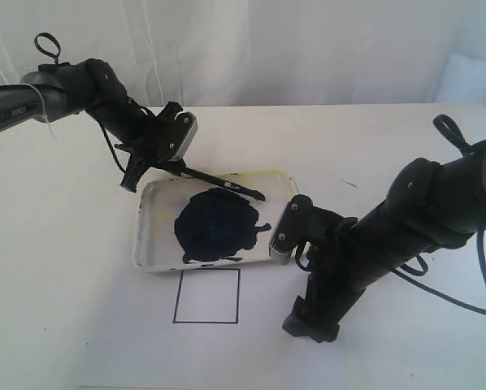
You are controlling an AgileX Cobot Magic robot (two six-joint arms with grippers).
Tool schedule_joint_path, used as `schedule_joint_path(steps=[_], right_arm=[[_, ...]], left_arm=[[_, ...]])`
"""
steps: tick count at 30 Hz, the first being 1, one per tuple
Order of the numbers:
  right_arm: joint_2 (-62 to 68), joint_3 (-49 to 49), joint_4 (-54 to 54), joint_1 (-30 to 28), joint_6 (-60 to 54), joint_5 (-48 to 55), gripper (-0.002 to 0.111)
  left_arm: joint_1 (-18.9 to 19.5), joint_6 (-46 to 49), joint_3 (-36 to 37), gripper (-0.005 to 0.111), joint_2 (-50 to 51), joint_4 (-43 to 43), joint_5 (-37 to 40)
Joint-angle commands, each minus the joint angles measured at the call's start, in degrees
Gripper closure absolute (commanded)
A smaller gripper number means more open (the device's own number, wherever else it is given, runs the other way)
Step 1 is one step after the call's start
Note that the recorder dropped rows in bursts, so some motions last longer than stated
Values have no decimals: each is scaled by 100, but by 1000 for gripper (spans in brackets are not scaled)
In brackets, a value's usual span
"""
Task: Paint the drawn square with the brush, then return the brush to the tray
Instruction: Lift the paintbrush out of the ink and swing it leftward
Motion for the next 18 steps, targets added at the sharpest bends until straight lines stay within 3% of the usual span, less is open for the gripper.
schedule_joint_path(steps=[1,7,18], right_arm=[[204,74,-147,1,-4,30,19],[204,74,-147,1,-4,30,19],[204,74,-147,1,-4,30,19]], left_arm=[[-37,869,33,97,28,-20,-138],[-37,869,33,107,-37,53,-274],[-26,857,33,107,-508,143,334]])
